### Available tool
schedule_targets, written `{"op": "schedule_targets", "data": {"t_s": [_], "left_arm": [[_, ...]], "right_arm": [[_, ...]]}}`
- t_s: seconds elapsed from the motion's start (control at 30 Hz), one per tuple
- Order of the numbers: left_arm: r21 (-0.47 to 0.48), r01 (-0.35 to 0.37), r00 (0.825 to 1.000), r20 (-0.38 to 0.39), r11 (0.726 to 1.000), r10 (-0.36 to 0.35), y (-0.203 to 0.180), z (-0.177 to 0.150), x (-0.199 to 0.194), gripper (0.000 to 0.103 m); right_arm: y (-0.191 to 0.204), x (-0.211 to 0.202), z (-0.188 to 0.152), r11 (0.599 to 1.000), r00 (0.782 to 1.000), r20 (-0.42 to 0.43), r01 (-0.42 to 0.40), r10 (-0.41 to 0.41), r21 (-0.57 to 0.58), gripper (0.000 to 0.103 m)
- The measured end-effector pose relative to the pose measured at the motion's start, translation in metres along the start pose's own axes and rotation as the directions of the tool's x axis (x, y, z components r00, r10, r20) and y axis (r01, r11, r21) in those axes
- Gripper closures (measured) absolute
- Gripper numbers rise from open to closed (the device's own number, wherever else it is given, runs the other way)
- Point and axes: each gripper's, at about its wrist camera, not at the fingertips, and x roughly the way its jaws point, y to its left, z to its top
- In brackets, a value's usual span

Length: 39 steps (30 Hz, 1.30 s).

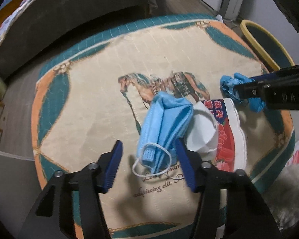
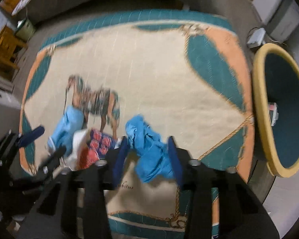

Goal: Collect trash
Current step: 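Grasp the blue face mask with the left tool while the right tool grasps the blue glove, then carry the mask and glove over the bin and open both tools to drop them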

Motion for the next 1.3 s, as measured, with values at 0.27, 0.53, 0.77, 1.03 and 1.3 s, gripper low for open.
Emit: {"op": "schedule_targets", "data": {"t_s": [0.27,0.53,0.77,1.03,1.3], "left_arm": [[0.000,0.023,0.999,0.024,1.000,-0.023,0.001,0.007,-0.009,0.097],[-0.103,0.022,0.978,0.207,0.994,0.000,0.031,0.029,-0.061,0.098],[-0.128,0.029,0.944,0.329,0.991,0.015,0.039,0.047,-0.104,0.098],[-0.134,0.052,0.906,0.423,0.990,0.010,0.038,0.059,-0.139,0.098],[-0.138,0.068,0.893,0.449,0.988,0.001,0.022,0.071,-0.154,0.098]], "right_arm": [[-0.005,-0.019,0.005,1.000,0.997,0.075,-0.022,0.021,0.008,0.080],[-0.010,-0.064,0.020,0.996,0.972,0.222,-0.087,0.077,0.036,0.081],[-0.012,-0.112,0.033,0.994,0.932,0.351,-0.107,0.091,0.026,0.081],[-0.033,-0.149,0.039,0.990,0.890,0.448,-0.126,0.088,0.055,0.081],[-0.052,-0.160,0.032,0.989,0.874,0.478,-0.129,0.082,0.067,0.081]]}}
